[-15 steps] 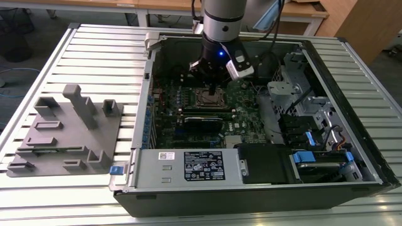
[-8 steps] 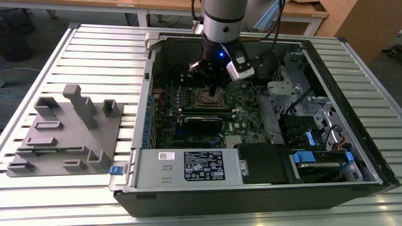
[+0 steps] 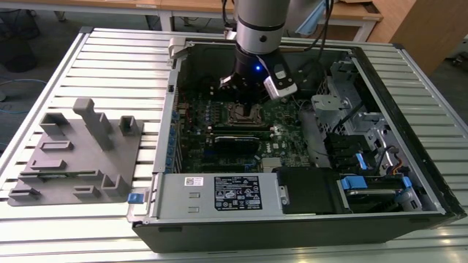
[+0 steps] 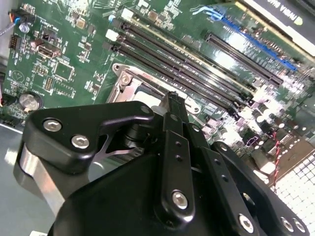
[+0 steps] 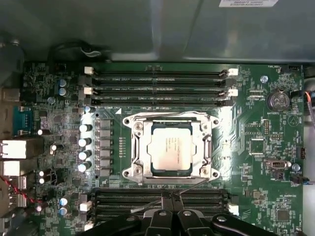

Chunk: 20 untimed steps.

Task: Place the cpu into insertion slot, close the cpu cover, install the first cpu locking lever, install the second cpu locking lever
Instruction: 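Install the second cpu locking lever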

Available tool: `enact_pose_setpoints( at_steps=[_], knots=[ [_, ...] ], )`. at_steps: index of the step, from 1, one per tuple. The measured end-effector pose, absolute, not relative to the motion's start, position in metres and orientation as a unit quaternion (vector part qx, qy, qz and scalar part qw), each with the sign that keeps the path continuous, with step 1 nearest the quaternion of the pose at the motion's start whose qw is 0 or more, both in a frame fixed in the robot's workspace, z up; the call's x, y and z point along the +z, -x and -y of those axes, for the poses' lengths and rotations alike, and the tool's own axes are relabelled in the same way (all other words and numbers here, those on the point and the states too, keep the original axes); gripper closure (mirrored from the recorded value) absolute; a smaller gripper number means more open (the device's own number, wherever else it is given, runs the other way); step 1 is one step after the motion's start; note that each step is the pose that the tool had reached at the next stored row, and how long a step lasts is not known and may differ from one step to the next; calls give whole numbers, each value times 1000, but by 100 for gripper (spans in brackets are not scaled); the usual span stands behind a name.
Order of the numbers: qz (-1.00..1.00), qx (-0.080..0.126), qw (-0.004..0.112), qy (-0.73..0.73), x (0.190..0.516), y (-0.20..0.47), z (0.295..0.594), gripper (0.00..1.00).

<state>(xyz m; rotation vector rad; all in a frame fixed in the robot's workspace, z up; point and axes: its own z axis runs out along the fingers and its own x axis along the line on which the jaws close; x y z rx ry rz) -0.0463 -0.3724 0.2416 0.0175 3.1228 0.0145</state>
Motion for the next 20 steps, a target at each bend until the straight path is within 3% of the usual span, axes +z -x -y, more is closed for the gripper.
enact_pose_setpoints(
  at_steps=[20],
  knots=[
    [-1000,4,9,-5,237,62,373,89]
  ],
)
